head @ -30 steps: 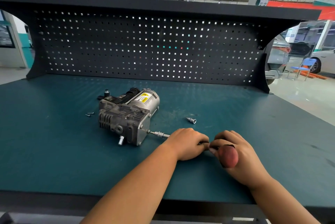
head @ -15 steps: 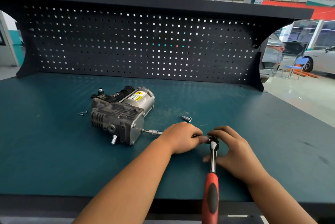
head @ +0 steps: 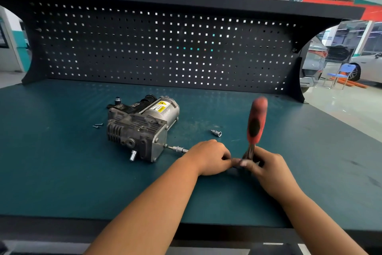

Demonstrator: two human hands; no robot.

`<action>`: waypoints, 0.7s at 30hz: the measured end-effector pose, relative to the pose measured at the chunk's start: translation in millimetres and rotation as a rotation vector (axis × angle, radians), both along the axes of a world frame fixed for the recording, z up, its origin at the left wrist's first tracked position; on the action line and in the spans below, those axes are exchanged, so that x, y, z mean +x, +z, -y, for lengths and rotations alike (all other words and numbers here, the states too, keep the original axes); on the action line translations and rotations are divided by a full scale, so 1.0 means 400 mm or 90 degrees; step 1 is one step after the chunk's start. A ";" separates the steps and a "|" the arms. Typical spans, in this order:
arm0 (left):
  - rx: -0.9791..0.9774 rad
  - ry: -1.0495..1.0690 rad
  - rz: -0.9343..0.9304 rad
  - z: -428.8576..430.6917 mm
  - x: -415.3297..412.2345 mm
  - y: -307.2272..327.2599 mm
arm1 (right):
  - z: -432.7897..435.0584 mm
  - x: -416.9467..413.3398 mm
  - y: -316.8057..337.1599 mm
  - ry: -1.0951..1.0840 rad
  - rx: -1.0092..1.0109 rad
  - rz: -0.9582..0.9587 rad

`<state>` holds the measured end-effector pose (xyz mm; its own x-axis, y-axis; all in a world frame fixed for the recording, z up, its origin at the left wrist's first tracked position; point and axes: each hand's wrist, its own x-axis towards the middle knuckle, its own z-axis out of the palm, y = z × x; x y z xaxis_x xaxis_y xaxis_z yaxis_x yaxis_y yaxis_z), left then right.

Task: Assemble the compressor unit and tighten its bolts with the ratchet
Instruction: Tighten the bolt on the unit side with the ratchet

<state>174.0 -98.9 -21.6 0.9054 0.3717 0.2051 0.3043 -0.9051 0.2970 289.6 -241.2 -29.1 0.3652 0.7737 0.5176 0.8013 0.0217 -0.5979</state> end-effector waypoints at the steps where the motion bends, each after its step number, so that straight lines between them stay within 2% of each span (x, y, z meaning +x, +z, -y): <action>1: 0.006 0.003 0.004 0.001 -0.002 0.001 | -0.008 -0.001 0.000 -0.009 0.002 -0.013; 7: 0.072 0.022 -0.018 0.009 -0.008 0.004 | -0.053 0.011 -0.003 -0.098 -0.038 -0.144; 12: 0.038 0.009 0.051 0.007 -0.020 0.008 | -0.071 0.030 0.005 -0.160 -0.121 -0.194; 17: 0.037 0.005 0.056 0.011 -0.025 0.011 | -0.062 0.042 0.000 -0.118 -0.091 -0.326; 21: 0.035 0.011 0.048 0.014 -0.027 0.012 | -0.055 0.046 -0.004 -0.033 -0.094 -0.377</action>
